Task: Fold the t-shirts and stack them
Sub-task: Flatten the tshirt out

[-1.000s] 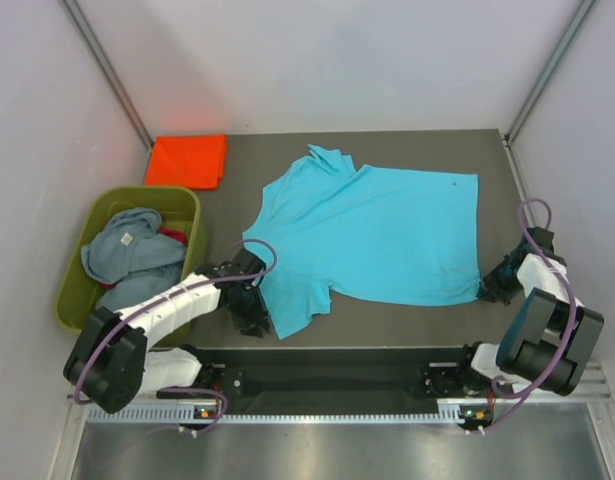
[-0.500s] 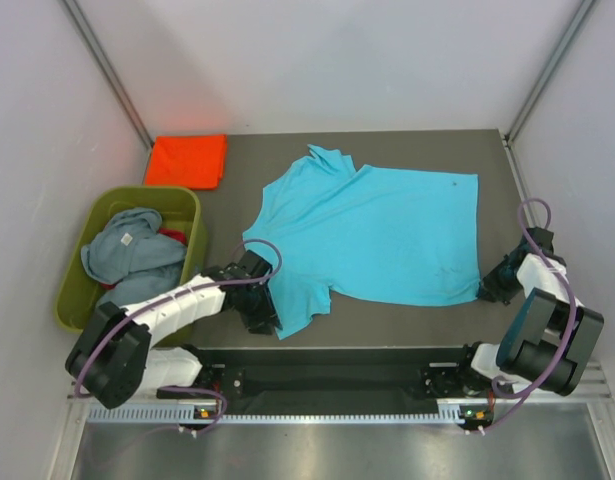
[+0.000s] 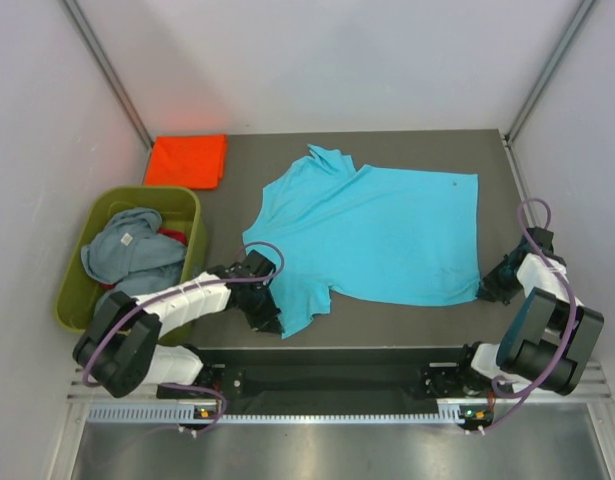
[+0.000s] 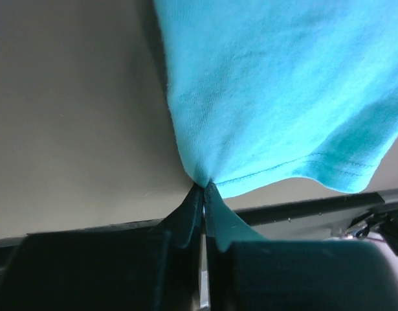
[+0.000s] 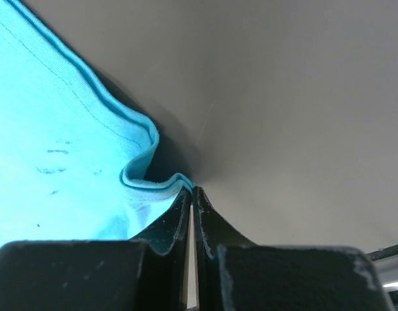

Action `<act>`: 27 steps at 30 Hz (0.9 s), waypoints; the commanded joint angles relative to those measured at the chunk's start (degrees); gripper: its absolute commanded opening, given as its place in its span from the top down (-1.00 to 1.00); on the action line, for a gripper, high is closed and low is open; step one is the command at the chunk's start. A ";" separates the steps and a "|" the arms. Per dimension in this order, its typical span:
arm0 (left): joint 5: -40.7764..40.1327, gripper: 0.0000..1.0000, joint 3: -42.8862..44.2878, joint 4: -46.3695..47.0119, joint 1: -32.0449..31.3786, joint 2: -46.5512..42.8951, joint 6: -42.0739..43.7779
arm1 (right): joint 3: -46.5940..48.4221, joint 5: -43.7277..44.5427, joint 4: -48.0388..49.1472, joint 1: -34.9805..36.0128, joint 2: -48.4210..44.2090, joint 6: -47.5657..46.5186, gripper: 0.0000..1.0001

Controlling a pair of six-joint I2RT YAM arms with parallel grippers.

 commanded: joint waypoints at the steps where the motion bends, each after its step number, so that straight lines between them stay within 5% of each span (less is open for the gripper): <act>1: -6.54 1.00 -0.63 -2.37 -0.15 -1.14 0.59 | 0.57 -0.08 0.82 0.55 -0.21 -0.54 1.00; 14: -12.70 1.00 9.56 -21.60 -0.15 -16.87 2.87 | 1.62 5.01 -8.58 0.90 -3.63 2.53 1.00; 27: -13.32 1.00 14.22 -25.23 -0.07 -18.03 6.38 | 4.96 8.88 -16.40 1.51 -2.93 1.30 1.00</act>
